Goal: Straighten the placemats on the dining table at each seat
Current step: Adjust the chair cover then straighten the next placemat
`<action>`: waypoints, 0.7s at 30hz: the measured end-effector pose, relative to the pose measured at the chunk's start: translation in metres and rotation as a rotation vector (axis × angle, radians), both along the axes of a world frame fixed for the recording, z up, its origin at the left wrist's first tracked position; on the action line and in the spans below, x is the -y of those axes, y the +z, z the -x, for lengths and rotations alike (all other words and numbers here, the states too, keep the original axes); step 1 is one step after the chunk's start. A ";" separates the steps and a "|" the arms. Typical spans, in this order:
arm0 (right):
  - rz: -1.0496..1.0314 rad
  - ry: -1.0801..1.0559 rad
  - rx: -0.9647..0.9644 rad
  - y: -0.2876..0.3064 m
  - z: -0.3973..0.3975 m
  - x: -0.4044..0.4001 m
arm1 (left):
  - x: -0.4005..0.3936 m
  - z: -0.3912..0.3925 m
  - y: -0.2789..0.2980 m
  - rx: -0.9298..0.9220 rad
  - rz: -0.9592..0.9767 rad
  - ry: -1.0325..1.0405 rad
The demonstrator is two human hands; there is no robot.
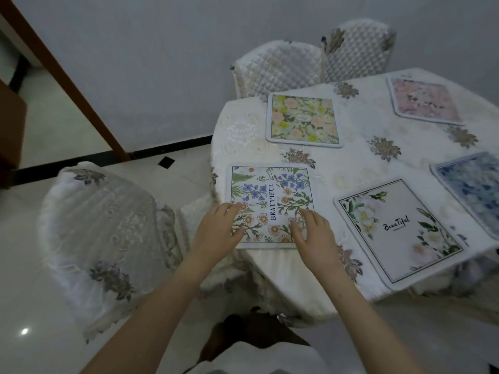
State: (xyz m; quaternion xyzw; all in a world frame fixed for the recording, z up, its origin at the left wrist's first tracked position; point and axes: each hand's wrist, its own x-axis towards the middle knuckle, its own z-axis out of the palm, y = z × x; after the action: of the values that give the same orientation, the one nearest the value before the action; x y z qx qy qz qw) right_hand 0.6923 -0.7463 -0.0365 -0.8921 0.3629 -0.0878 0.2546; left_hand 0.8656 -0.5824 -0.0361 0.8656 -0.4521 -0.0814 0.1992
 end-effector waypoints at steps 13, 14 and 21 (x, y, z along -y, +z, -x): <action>-0.074 -0.042 -0.132 -0.045 -0.074 0.099 | 0.079 -0.058 -0.053 -0.413 0.029 0.330; -0.089 -0.058 -0.154 -0.049 -0.079 0.107 | 0.084 -0.063 -0.056 -0.451 0.035 0.381; -0.032 -0.087 -0.373 -0.076 -0.095 0.131 | 0.100 -0.077 -0.079 -0.418 -0.042 0.465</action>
State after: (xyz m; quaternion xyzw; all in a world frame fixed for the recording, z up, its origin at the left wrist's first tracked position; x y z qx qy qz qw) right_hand 0.7870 -0.8769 -0.1125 -0.8722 0.4432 0.0738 0.1931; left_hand 0.9427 -0.6820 -0.1153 0.9142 -0.1894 -0.2192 0.2834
